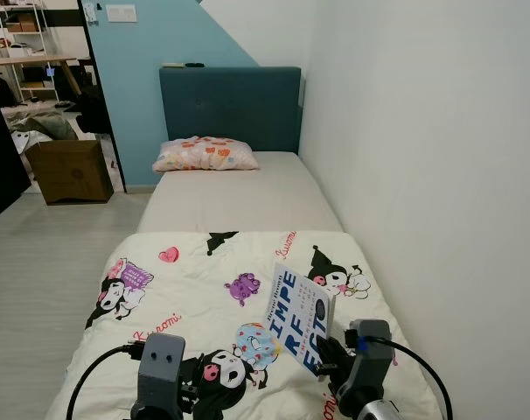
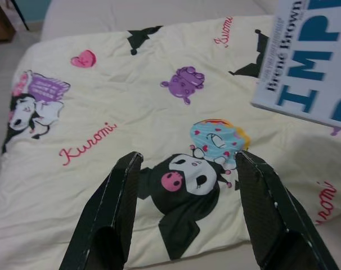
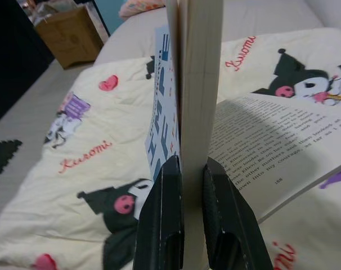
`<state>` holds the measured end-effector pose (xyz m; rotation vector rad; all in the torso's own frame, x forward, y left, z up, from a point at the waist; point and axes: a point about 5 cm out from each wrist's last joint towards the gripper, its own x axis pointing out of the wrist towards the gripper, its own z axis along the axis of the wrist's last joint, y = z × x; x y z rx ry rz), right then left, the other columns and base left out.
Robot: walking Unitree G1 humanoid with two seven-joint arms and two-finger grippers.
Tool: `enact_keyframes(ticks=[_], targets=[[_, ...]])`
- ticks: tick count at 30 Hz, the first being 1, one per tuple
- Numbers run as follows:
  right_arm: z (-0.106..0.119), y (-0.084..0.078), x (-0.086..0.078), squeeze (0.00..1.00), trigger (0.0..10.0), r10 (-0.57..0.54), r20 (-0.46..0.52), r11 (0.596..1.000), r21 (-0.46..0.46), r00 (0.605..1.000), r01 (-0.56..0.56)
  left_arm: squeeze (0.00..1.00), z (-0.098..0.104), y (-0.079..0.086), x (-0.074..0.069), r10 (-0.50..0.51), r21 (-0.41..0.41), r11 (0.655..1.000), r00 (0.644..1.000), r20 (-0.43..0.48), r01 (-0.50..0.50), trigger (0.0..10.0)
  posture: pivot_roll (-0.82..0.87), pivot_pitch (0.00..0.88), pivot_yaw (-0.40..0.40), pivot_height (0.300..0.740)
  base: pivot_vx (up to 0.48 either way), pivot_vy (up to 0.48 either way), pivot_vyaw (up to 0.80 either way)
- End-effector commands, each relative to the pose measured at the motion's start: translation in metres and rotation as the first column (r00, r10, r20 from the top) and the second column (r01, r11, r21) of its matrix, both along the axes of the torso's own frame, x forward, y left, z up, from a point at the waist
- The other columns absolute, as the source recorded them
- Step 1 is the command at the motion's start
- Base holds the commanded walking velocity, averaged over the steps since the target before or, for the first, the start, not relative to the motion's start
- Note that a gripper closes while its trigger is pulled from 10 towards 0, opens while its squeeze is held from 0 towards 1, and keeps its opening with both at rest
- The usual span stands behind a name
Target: Clean up the room
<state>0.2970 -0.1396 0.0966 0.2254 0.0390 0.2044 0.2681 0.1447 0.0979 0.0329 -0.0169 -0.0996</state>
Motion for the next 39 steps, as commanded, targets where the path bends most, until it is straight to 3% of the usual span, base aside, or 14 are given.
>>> enact_keyframes(ticks=[1, 5, 9, 10, 13, 17, 18, 19, 22, 27, 28, 29, 30, 39], targets=[[0.004, -0.002, 0.0, 0.0, 10.0, -0.009, 0.013, 0.999, 0.042, 1.0, 0.008, 0.0, -0.005, -0.001, -0.002, -0.011, -0.017, 1.0, 0.999, -0.033, 0.01, 10.0, 0.03, 0.143, -0.024, 0.74, 0.0, 0.0, 0.0], [0.014, 0.004, 0.005, 0.0, 10.0, -0.019, 0.004, 0.981, 0.196, 1.0, 0.018, 0.0, -0.016, -0.016, -0.003, -0.139, -0.315, 0.944, 0.983, -0.123, 0.094, 10.0, 0.03, 0.141, -0.02, 0.74, 0.0, 0.0, 0.0], [0.021, 0.01, 0.007, 0.0, 10.0, 0.0, -0.002, 0.949, 0.315, 1.0, 0.0, 0.03, -0.02, -0.014, -0.003, -0.129, -0.466, 0.883, 0.983, -0.129, 0.054, 10.0, 0.03, 0.143, -0.019, 0.74, 0.0, 0.0, 0.0], [0.022, 0.012, 0.007, 0.0, 10.0, 0.015, -0.008, 0.932, 0.363, 1.0, -0.011, 1.0, -0.023, -0.011, 0.0, -0.115, -0.551, 0.834, 0.984, -0.138, 0.021, 10.0, 0.03, 0.143, -0.019, 0.74, 0.0, 0.0, 0.0], [0.025, 0.015, 0.006, 0.0, 10.0, 0.045, -0.009, 0.904, 0.427, 0.999, -0.037, 1.0, -0.025, -0.007, 0.004, -0.108, -0.652, 0.758, 0.984, -0.145, -0.013, 10.0, 0.02, 0.141, -0.018, 0.74, 0.0, 0.0, 0.0], [0.027, 0.017, 0.005, 0.0, 10.0, 0.063, -0.003, 0.891, 0.451, 0.998, -0.055, 1.0, -0.025, -0.006, 0.005, -0.114, -0.688, 0.726, 0.984, -0.139, -0.013, 10.0, 0.02, 0.14, -0.017, 0.74, 0.0, 0.0, 0.0], [0.033, 0.024, 0.002, 0.0, 10.0, 0.132, 0.021, 0.863, 0.49, 0.991, -0.125, 1.0, -0.023, -0.003, 0.01, -0.136, -0.766, 0.642, 0.983, -0.12, -0.005, 10.0, 0.02, 0.141, -0.016, 0.74, 0.0, 0.0, 0.0], [0.033, 0.024, 0.002, 0.0, 10.0, 0.132, 0.021, 0.863, 0.49, 0.991, -0.125, 1.0, -0.023, -0.003, 0.01, -0.136, -0.766, 0.642, 0.983, -0.12, -0.005, 10.0, 0.02, 0.141, -0.016, 0.74, 0.0, 0.0, 0.0], [0.036, 0.033, -0.006, 0.0, 10.0, 0.236, 0.045, 0.831, 0.508, 0.971, -0.226, 1.0, -0.017, -0.004, 0.017, -0.198, -0.871, 0.49, 0.977, -0.076, 0.031, 10.0, 0.02, 0.144, -0.015, 0.74, 0.0, 0.0, 0.0], [0.04, 0.04, -0.013, 0.0, 10.0, 0.319, 0.072, 0.781, 0.545, 0.945, -0.305, 1.0, -0.013, -0.006, 0.023, -0.248, -0.918, 0.392, 0.968, -0.048, 0.055, 10.0, 0.02, 0.142, -0.011, 0.74, 0.0, 0.0, 0.0], [0.042, 0.043, -0.016, 0.0, 10.0, 0.354, 0.085, 0.761, 0.554, 0.932, -0.339, 0.56, -0.011, -0.007, 0.025, -0.264, -0.926, 0.372, 0.964, -0.036, 0.067, 10.0, 0.02, 0.142, -0.011, 0.74, 0.0, 0.0, 0.0], [0.044, 0.046, -0.019, 0.0, 10.0, 0.383, 0.094, 0.746, 0.556, 0.919, -0.367, 0.56, -0.007, -0.009, 0.027, -0.282, -0.93, 0.357, 0.959, -0.019, 0.086, 10.0, 0.01, 0.142, -0.01, 0.74, 0.0, 0.0, 0.0], [0.045, 0.048, -0.021, 0.0, 10.0, 0.404, 0.099, 0.736, 0.555, 0.909, -0.387, 0.0, -0.004, -0.01, 0.028, -0.291, -0.929, 0.355, 0.957, -0.005, 0.103, 10.0, 0.01, 0.14, -0.01, 0.74, 0.0, 0.0, 0.0], [0.044, 0.05, -0.033, 0.0, 10.0, 0.505, 0.095, 0.701, 0.534, 0.858, -0.472, 0.0, 0.015, -0.006, 0.038, -0.296, -0.917, 0.352, 0.952, 0.082, 0.189, 10.0, 0.01, 0.136, -0.011, 0.74, 0.0, 0.0, 0.0]])
